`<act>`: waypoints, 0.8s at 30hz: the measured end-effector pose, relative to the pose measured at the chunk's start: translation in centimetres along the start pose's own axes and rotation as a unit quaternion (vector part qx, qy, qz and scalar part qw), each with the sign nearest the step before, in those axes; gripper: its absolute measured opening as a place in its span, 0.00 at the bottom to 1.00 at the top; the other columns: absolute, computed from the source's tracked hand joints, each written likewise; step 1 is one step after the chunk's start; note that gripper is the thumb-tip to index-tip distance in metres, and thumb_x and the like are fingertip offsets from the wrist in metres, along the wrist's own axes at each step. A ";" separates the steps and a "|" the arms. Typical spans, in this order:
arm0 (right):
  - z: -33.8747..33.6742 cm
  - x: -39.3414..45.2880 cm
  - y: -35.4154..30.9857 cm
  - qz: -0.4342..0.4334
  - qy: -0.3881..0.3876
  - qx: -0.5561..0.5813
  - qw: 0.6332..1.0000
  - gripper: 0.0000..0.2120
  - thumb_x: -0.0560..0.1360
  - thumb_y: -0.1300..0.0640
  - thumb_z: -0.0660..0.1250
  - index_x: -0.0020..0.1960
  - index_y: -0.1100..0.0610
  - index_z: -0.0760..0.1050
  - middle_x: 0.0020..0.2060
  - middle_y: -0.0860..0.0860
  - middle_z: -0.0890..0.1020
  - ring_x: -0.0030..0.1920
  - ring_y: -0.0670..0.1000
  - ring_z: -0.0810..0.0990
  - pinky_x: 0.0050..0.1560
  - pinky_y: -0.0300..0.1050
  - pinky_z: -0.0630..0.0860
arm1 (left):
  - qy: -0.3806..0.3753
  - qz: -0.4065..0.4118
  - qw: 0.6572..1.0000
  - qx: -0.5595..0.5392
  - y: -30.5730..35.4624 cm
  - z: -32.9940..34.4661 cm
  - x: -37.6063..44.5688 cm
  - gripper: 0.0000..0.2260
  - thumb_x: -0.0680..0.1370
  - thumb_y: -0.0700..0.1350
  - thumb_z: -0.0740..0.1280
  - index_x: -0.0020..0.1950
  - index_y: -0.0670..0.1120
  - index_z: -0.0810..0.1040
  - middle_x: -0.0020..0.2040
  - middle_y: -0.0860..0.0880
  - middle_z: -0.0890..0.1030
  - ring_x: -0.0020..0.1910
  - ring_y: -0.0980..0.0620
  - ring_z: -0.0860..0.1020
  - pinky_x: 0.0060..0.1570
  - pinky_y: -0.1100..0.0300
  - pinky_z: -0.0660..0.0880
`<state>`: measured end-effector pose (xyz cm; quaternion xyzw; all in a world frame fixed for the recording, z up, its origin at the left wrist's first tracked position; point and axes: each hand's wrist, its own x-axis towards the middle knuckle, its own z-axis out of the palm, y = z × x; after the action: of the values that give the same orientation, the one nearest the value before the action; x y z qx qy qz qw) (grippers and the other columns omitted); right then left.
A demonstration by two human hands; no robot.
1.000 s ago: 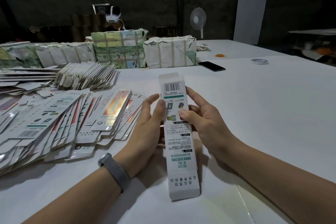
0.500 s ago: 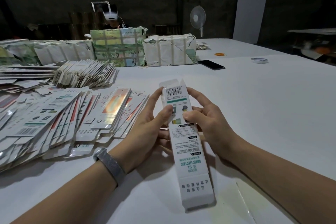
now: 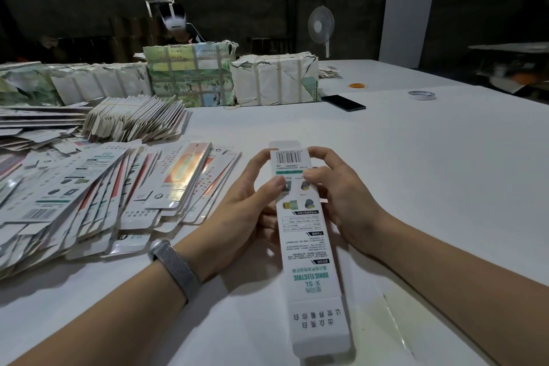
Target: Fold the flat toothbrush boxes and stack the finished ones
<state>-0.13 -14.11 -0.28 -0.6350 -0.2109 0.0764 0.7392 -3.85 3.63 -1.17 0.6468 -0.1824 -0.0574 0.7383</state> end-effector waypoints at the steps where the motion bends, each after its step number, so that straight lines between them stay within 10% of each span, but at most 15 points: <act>1: -0.1 0.1 0.1 0.000 0.006 0.010 1.000 0.10 0.71 0.53 0.63 0.51 0.45 0.76 0.43 0.52 0.86 0.39 0.51 0.84 0.33 0.45 0.79 | 0.005 -0.005 1.000 0.007 0.0 0.1 0.0 0.18 0.80 0.52 0.65 0.70 0.64 0.70 0.45 0.43 0.84 0.35 0.48 0.73 0.32 0.61 0.75; 8: -0.4 0.5 0.3 -0.016 0.043 0.052 0.998 0.12 0.67 0.59 0.66 0.50 0.54 0.75 0.45 0.53 0.85 0.42 0.50 0.84 0.38 0.46 0.81 | 0.013 -0.037 0.998 0.040 0.5 0.3 0.4 0.18 0.80 0.54 0.65 0.70 0.64 0.70 0.46 0.43 0.85 0.38 0.46 0.76 0.32 0.60 0.75; 24: -0.7 0.3 0.4 -0.040 0.048 0.063 0.996 0.20 0.72 0.66 0.68 0.60 0.51 0.72 0.49 0.51 0.84 0.44 0.53 0.86 0.41 0.48 0.81 | 0.047 -0.035 0.996 0.064 0.3 0.2 -0.1 0.33 0.72 0.59 0.70 0.74 0.61 0.61 0.58 0.36 0.82 0.50 0.35 0.75 0.59 0.24 0.68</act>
<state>0.45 -14.56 -0.69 -0.5812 -0.1956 0.0296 0.7894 -4.01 3.51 -0.92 0.7007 -0.1283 -0.0412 0.7006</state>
